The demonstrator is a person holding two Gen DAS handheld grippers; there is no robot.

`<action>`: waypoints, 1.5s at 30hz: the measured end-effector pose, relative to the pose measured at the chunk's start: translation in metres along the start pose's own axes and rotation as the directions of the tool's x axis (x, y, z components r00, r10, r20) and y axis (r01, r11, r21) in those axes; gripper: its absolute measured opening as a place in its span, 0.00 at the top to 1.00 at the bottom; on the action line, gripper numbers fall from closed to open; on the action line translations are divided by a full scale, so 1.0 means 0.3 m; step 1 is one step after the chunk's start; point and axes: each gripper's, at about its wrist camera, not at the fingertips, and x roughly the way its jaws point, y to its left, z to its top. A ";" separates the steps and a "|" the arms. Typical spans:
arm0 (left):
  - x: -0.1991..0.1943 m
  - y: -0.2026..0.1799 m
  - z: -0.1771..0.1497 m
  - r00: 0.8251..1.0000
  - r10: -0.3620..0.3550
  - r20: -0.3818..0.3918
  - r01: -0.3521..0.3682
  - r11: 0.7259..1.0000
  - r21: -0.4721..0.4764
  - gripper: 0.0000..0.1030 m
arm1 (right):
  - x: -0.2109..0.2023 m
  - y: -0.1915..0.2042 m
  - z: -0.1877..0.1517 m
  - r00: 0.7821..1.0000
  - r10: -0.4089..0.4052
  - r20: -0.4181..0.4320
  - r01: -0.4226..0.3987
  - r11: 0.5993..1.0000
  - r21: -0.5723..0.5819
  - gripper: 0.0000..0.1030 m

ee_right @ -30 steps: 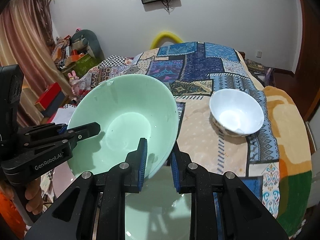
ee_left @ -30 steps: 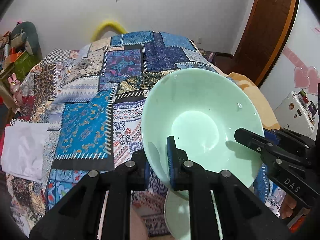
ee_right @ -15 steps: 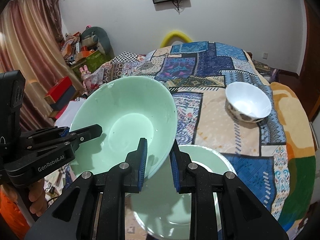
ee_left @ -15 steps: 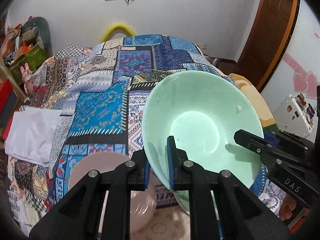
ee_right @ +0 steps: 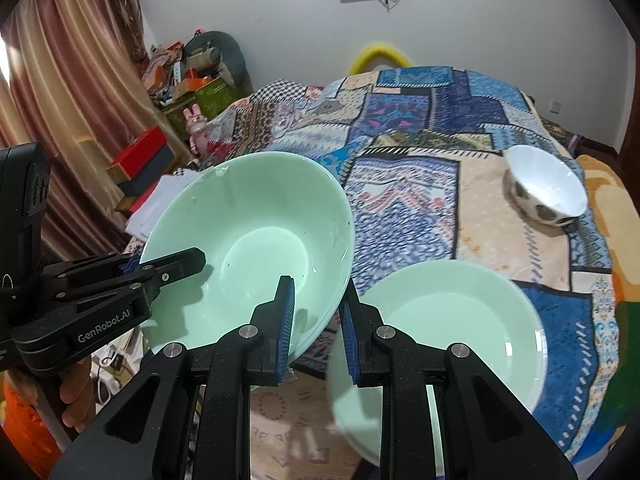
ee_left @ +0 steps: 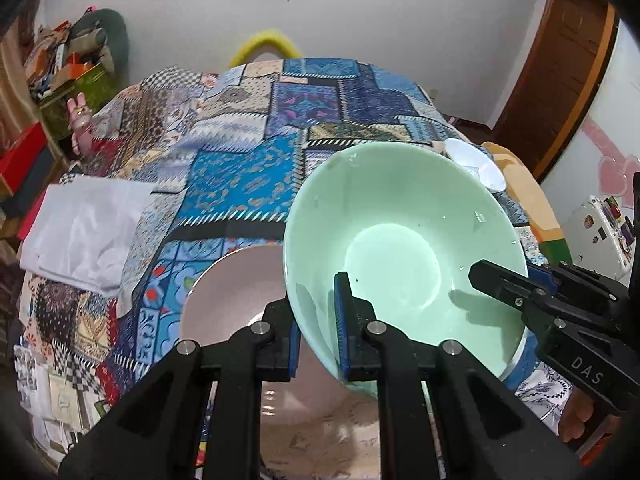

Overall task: Organize plates and bowls
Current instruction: 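Lift the green bowl and carry it over the pink bowl, then lower the green bowl into the pink bowl and open both tools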

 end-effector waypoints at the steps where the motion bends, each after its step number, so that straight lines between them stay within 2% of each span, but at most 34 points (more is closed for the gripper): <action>1: -0.001 0.018 -0.009 1.000 0.004 -0.003 -0.004 1.000 -0.007 0.86 | 0.011 0.009 -0.003 1.000 0.005 -0.006 -0.005 1.000 -0.002 0.80; 13: 0.037 0.178 -0.092 0.998 0.033 -0.054 -0.037 0.996 -0.078 0.86 | 0.133 0.095 -0.042 0.995 0.042 -0.087 -0.043 0.999 -0.014 0.80; 22: 0.094 0.247 -0.148 0.993 0.042 -0.108 -0.053 0.994 -0.101 0.86 | 0.192 0.115 -0.061 0.990 0.037 -0.134 -0.040 0.999 -0.023 0.80; 33: 0.141 0.267 -0.150 0.989 0.050 -0.139 -0.065 0.993 -0.100 0.86 | 0.235 0.114 -0.073 0.985 0.024 -0.170 -0.029 0.999 -0.028 0.80; 40: 0.168 0.268 -0.146 0.987 0.046 -0.154 -0.062 0.993 -0.100 0.86 | 0.217 0.097 -0.060 0.984 0.046 -0.173 -0.050 0.999 -0.016 0.78; 45: 0.177 0.243 -0.148 0.985 0.091 -0.149 -0.100 0.994 -0.050 0.86 | 0.191 0.084 -0.068 0.989 0.007 -0.148 -0.015 0.999 -0.052 0.77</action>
